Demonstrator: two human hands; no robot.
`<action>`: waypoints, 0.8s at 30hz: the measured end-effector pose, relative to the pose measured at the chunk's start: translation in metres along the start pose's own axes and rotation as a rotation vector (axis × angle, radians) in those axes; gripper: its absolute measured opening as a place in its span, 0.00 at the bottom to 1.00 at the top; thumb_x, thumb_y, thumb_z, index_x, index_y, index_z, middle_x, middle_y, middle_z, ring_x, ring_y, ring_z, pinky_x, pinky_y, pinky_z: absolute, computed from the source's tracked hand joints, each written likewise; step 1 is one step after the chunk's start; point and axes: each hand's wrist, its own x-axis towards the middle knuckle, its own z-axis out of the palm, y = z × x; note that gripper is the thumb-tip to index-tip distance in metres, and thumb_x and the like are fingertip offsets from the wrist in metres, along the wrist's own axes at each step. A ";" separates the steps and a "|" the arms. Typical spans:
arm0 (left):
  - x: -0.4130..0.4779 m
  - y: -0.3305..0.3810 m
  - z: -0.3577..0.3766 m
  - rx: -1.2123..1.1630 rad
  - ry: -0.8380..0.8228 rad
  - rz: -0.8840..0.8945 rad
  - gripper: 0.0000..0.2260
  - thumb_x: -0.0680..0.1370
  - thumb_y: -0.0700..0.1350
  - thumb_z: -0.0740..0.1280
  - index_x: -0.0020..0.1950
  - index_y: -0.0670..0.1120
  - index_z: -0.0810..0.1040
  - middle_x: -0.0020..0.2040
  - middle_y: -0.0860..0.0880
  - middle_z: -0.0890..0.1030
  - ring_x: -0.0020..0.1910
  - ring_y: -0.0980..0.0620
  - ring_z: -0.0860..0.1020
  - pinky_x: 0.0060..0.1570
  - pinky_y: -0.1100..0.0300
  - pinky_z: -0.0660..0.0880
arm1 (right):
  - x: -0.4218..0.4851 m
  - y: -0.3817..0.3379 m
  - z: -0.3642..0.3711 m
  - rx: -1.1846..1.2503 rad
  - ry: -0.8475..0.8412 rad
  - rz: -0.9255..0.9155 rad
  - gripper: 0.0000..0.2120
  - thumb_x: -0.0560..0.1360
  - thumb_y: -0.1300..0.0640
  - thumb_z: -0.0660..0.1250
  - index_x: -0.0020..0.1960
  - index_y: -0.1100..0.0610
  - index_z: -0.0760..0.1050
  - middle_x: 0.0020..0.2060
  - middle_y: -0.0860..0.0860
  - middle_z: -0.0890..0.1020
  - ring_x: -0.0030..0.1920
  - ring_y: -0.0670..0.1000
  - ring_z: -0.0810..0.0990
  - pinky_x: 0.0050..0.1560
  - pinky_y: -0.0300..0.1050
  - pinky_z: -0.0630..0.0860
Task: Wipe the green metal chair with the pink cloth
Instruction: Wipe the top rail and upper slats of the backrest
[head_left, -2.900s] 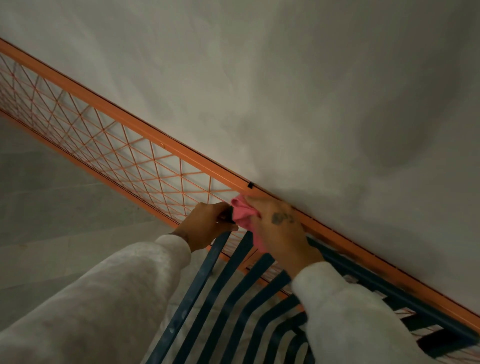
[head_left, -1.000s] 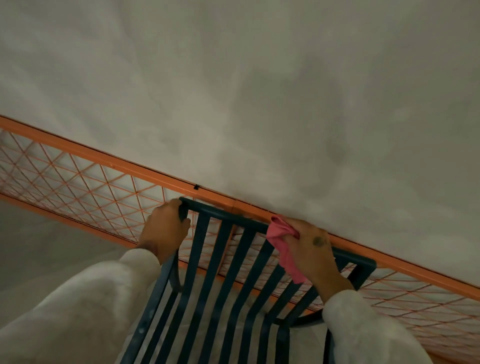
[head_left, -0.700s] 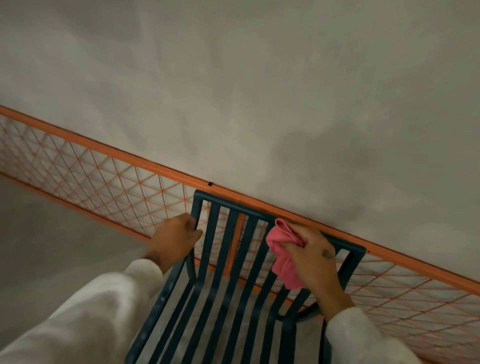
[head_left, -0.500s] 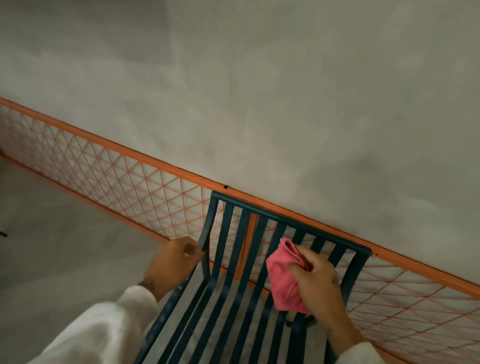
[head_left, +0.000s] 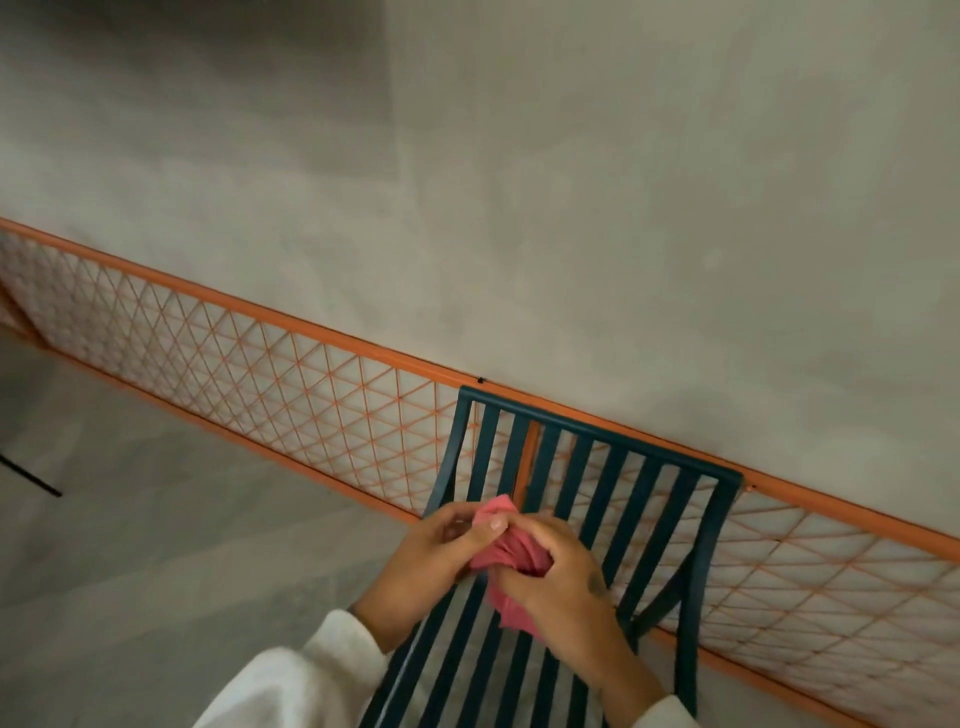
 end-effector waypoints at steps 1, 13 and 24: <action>-0.006 0.000 -0.010 -0.014 0.006 -0.002 0.16 0.74 0.55 0.71 0.59 0.50 0.79 0.54 0.48 0.84 0.53 0.51 0.82 0.51 0.60 0.79 | -0.003 -0.006 0.009 0.008 -0.021 0.011 0.24 0.67 0.44 0.74 0.60 0.28 0.72 0.54 0.32 0.72 0.55 0.34 0.74 0.49 0.28 0.75; -0.085 0.026 -0.187 0.032 -0.052 0.066 0.06 0.71 0.44 0.75 0.47 0.48 0.85 0.45 0.45 0.85 0.44 0.46 0.84 0.43 0.58 0.80 | -0.039 -0.117 0.161 0.372 0.083 0.100 0.35 0.72 0.60 0.75 0.68 0.32 0.65 0.54 0.41 0.81 0.54 0.41 0.82 0.48 0.40 0.81; -0.096 0.044 -0.233 0.313 -0.339 0.007 0.15 0.69 0.39 0.75 0.53 0.51 0.84 0.50 0.50 0.85 0.50 0.53 0.83 0.49 0.62 0.77 | -0.046 -0.126 0.184 0.372 -0.054 0.138 0.14 0.77 0.59 0.69 0.60 0.46 0.77 0.55 0.47 0.84 0.56 0.47 0.83 0.57 0.48 0.80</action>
